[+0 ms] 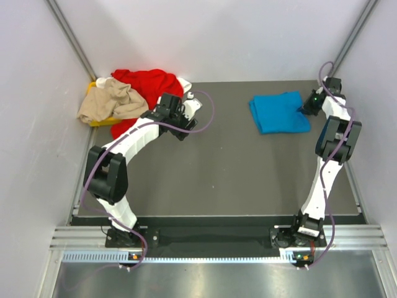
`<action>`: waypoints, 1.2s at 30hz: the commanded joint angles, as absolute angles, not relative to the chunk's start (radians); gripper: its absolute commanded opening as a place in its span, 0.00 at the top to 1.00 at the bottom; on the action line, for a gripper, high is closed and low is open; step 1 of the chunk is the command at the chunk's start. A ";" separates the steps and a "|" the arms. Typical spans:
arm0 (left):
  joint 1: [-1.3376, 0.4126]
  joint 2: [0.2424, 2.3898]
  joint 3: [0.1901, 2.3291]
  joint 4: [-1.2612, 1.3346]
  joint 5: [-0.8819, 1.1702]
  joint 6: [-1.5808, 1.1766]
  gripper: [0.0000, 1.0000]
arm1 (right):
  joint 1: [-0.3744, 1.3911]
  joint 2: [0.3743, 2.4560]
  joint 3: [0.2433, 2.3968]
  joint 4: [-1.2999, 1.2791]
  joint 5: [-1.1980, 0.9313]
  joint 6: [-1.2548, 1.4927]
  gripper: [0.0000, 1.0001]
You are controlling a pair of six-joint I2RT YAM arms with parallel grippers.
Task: Fold and stack the t-shirts
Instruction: Neatly place the folded tshirt to the corner
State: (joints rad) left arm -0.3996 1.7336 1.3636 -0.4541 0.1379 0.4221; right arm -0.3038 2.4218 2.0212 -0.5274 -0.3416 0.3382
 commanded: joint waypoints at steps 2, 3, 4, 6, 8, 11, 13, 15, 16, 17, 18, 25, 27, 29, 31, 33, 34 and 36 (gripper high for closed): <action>-0.394 1.767 1.402 -0.429 0.115 0.426 0.31 | -0.350 2.465 2.128 -0.439 -0.147 0.396 1.00; -0.394 1.773 1.411 -0.436 0.109 0.426 0.32 | -0.357 2.468 2.135 -0.410 -0.134 0.422 1.00; -0.394 1.779 1.414 -0.440 0.107 0.425 0.32 | -0.368 2.473 2.134 -0.394 -0.109 0.432 1.00; -0.394 1.798 1.427 -0.454 0.098 0.428 0.32 | -0.374 2.480 2.146 -0.350 -0.081 0.442 1.00; -0.394 1.815 1.434 -0.466 0.089 0.429 0.32 | -0.376 2.505 2.174 -0.341 -0.040 0.443 1.00; -0.394 1.828 1.454 -0.482 0.069 0.428 0.32 | -0.376 2.554 2.241 -0.310 -0.038 0.413 1.00; -0.394 1.835 1.462 -0.492 0.064 0.428 0.32 | -0.377 2.610 2.345 -0.334 -0.037 0.379 1.00; -0.394 1.844 1.473 -0.505 0.063 0.426 0.33 | -0.385 2.632 2.401 -0.338 -0.047 0.373 1.00; -0.394 1.851 1.476 -0.508 0.064 0.426 0.33 | -0.390 2.634 2.398 -0.328 -0.046 0.373 1.00; -0.394 1.856 1.479 -0.511 0.064 0.426 0.33 | -0.390 2.632 2.395 -0.315 -0.038 0.373 1.00; -0.394 1.859 1.486 -0.514 0.063 0.426 0.33 | -0.393 2.631 2.392 -0.310 -0.029 0.371 1.00; -0.394 1.859 1.499 -0.534 0.068 0.419 0.33 | -0.403 2.574 2.356 -0.321 -0.040 0.348 0.29; -0.394 1.847 1.497 -0.534 0.075 0.416 0.33 | -0.403 2.527 2.289 -0.324 -0.037 0.339 0.01; -0.394 1.819 1.493 -0.541 0.084 0.414 0.33 | -0.400 2.430 2.191 -0.324 -0.014 0.334 0.00; -0.394 1.774 1.476 -0.543 0.092 0.414 0.32 | -0.391 2.302 2.105 -0.310 0.027 0.325 0.00; -0.394 1.734 1.442 -0.545 0.097 0.417 0.32 | -0.379 2.202 1.947 -0.278 0.067 0.302 0.00; -0.394 1.692 1.428 -0.548 0.095 0.425 0.32 | -0.368 2.098 1.892 -0.269 0.105 0.296 0.00; -0.394 1.642 1.366 -0.548 0.089 0.423 0.32 | -0.356 1.989 1.719 -0.233 0.118 0.290 0.00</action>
